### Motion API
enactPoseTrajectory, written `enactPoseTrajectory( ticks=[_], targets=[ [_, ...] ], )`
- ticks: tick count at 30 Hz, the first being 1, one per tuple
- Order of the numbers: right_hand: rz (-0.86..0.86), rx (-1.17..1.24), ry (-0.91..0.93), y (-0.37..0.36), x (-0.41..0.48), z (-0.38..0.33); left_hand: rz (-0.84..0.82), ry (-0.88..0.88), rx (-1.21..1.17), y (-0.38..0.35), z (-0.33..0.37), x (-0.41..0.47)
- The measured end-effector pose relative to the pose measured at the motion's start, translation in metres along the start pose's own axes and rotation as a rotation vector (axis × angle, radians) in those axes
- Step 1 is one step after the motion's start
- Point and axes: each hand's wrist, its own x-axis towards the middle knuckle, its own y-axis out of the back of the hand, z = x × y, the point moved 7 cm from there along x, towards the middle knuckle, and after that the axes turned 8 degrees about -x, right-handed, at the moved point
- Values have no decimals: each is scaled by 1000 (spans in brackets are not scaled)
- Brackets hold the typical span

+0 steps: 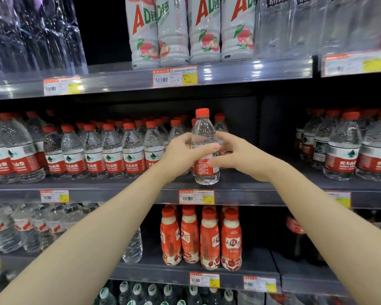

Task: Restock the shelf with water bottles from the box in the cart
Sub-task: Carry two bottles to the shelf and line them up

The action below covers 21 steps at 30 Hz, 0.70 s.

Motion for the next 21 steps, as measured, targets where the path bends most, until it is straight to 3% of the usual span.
enactPoseTrajectory(
  ticks=[6,10,15,21],
  targets=[
    [284,50,-32,13,-6,12,-41,-60,77,-13,15,6],
    [339,42,-76,18,-8,15,-75,-84,262,-16,22,5],
    [366,70,-136,23,-4,30,60,-138,525,6,19,2],
    [418,27,-190,22,3,60,95,-223,794,23,9,-8]
  ],
)
